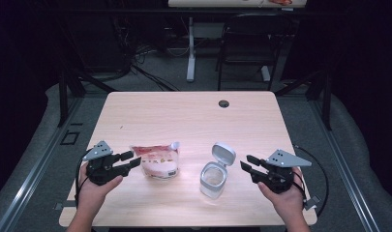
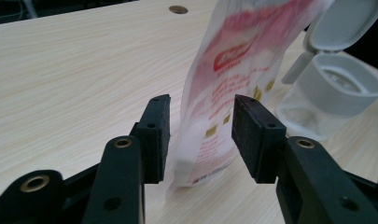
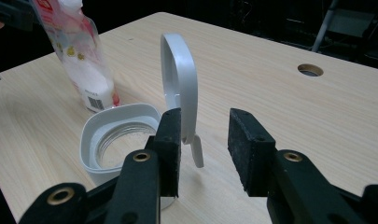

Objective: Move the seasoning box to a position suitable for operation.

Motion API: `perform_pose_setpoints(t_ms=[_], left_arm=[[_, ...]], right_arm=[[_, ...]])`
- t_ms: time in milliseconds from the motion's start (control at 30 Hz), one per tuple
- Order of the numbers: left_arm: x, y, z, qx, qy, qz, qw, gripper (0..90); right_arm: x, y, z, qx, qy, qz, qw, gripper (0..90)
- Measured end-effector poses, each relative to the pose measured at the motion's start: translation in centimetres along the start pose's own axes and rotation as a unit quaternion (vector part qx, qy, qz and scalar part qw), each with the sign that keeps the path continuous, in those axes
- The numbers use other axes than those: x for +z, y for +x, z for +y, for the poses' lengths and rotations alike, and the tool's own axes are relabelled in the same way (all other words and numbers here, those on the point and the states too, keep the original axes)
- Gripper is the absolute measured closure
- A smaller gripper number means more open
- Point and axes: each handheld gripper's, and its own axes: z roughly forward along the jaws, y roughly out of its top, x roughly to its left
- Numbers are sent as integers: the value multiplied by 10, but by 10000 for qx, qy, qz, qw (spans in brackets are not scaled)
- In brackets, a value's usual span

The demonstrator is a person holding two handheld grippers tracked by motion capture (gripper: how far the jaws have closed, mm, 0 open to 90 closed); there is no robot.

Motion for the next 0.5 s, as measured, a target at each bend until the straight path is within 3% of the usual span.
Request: perform_pose_setpoints(t_ms=[133,333,500], left_arm=[[3,3,5,-39,35,-78,10000,589],[10,2,7,113,106,-85,9998,668],[10,1,5,182,108,-36,9998,689]], right_arm=[[1,3,6,-143,-42,24,9999,644],[4,14,20,-223,-101,343,9991,651],[19,31,37,-379,-61,682,9969,647]])
